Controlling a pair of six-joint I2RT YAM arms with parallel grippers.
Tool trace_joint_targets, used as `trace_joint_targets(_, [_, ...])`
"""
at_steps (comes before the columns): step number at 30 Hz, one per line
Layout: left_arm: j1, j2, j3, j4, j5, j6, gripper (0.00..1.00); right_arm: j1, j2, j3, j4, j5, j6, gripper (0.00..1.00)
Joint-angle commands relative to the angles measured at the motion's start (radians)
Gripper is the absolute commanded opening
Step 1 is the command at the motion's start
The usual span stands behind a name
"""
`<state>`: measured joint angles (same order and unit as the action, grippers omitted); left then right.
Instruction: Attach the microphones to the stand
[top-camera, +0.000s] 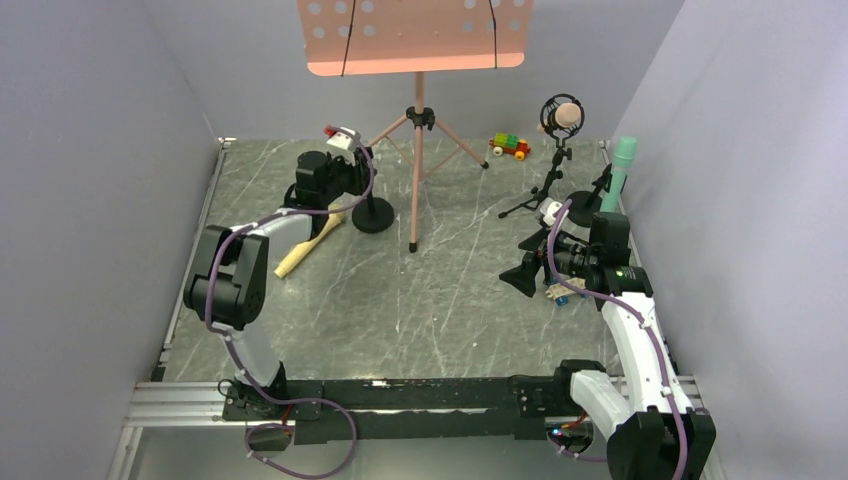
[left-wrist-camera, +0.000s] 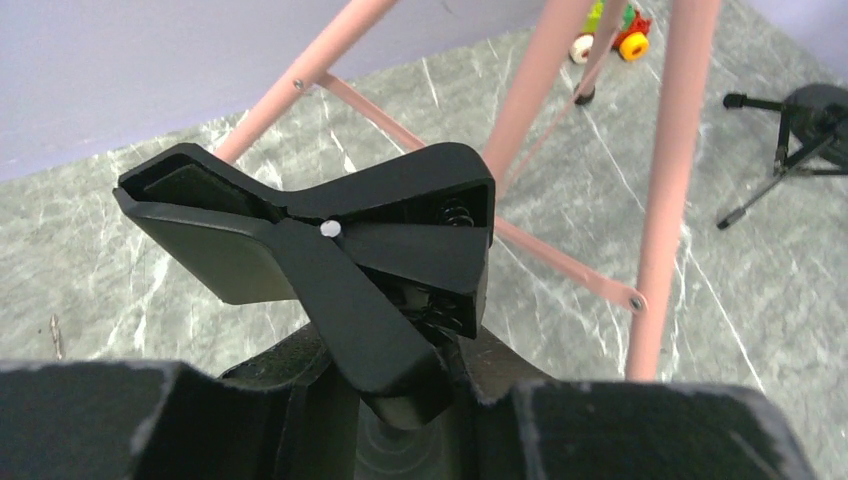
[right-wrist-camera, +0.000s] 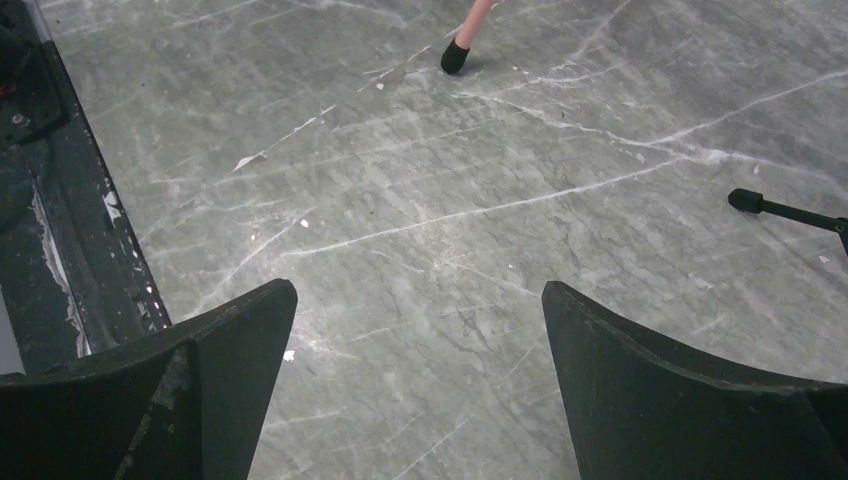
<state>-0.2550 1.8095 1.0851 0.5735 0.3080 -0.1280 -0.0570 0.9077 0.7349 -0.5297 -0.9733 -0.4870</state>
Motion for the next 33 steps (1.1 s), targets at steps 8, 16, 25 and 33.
trace_joint_targets(8, [-0.048, -0.349, -0.138, -0.108, 0.003, 0.116, 0.0, 0.003, 0.0, 0.029, 0.006, -0.01, -0.018, 1.0])
trace_joint_targets(16, [-0.209, -0.655, -0.295, -0.228, -0.096, 0.175, 0.0, 0.003, 0.002, 0.026, 0.007, -0.01, -0.018, 1.0])
trace_joint_targets(25, [-0.568, -0.827, -0.367, -0.254, -0.365, 0.01, 0.0, 0.003, -0.007, 0.024, 0.013, 0.005, -0.015, 1.0])
trace_joint_targets(33, [-0.841, -0.603, -0.286, -0.114, -0.764, -0.013, 0.0, 0.002, -0.012, 0.02, 0.018, 0.019, -0.014, 1.0])
